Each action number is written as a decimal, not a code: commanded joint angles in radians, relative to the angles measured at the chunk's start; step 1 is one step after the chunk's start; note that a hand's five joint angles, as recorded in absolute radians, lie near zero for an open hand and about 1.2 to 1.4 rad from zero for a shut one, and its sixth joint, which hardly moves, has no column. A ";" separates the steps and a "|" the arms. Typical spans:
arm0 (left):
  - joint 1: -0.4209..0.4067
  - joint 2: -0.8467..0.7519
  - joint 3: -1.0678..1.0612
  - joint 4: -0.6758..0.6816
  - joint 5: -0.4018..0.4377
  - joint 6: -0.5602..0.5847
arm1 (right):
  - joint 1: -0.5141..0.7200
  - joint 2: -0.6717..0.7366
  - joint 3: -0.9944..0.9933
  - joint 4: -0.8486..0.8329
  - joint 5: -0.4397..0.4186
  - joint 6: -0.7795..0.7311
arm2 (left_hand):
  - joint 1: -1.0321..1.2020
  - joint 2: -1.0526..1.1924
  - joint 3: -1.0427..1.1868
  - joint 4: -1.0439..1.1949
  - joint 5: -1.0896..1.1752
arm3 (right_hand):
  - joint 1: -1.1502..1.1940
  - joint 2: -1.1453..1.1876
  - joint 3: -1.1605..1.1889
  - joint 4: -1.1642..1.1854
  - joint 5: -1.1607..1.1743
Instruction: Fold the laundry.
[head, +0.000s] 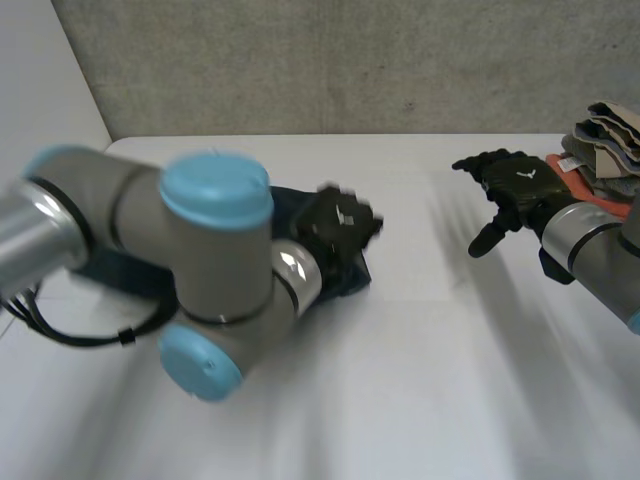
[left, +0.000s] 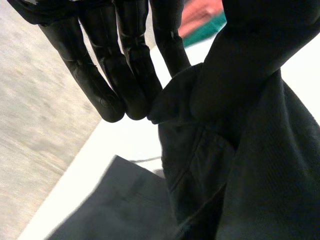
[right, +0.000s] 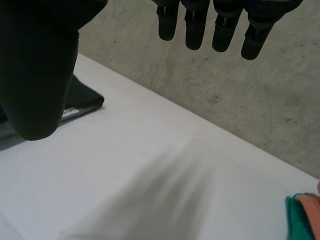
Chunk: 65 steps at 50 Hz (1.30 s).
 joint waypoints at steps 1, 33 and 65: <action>-0.077 -0.014 -0.098 0.067 -0.020 -0.020 | 0.031 0.044 0.005 0.010 -0.004 -0.058 | -0.619 -0.724 -0.715 -0.726 -0.671 | -0.051 -0.034 -0.030 -0.033 -0.047; 0.579 0.526 -0.696 -0.187 0.010 0.011 | 0.502 -0.002 0.254 -0.088 0.096 -0.351 | -0.528 -0.633 -0.624 -0.635 -0.580 | -0.027 -0.010 -0.006 -0.010 -0.024; 0.586 0.419 -0.764 -0.023 0.052 0.181 | 0.480 0.242 -0.139 -0.056 0.345 -0.048 | -0.504 -0.609 -0.600 -0.611 -0.556 | 1.171 1.188 1.192 1.188 1.175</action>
